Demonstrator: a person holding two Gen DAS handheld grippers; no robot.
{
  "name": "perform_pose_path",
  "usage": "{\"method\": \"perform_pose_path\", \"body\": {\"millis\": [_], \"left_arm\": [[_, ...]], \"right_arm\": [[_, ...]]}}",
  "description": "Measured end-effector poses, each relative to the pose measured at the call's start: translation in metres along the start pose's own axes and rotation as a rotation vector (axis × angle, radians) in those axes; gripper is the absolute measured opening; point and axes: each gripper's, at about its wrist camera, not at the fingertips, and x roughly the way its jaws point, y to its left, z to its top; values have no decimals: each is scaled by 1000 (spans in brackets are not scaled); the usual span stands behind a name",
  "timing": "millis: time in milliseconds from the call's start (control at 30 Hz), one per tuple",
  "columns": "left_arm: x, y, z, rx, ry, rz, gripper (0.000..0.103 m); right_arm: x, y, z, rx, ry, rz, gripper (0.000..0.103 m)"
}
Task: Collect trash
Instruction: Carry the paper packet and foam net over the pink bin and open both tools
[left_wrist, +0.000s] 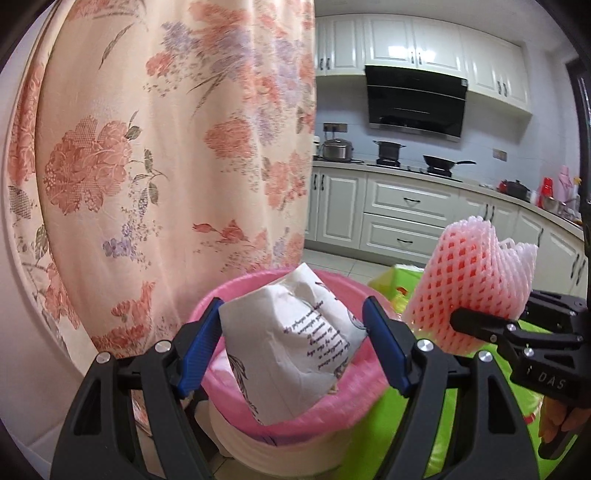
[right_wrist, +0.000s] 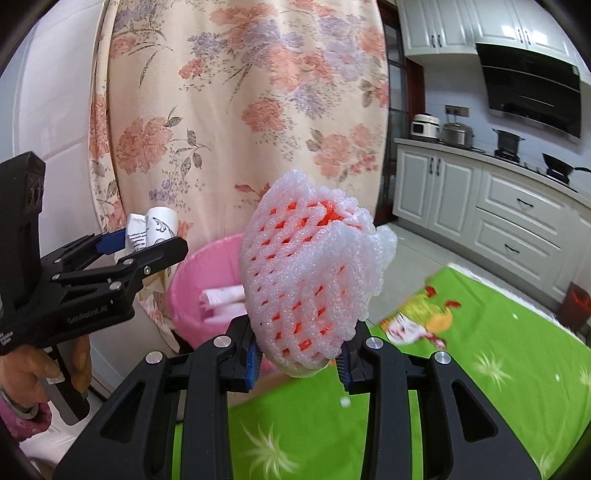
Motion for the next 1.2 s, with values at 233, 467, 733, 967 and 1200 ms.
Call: {"method": "perform_pose_path", "body": {"millis": [233,467,733,967,1200], "left_arm": [[31,19,13,-8,17,34,74],[53,37,23,-54,26,50,74],[65,48,33,-80,32,46,75],[62,51,41,-120,7,68,91],[38,56,44,-154,-21,97,98]], "right_arm": [[43,1,22,-21,19,44,33],[78,2,32,-50,41,72,34],[102,-3,33,-59,60,100,58],[101,-7,33,-69,52,103,79],[60,-18,38,-26,-8,65,79]]}}
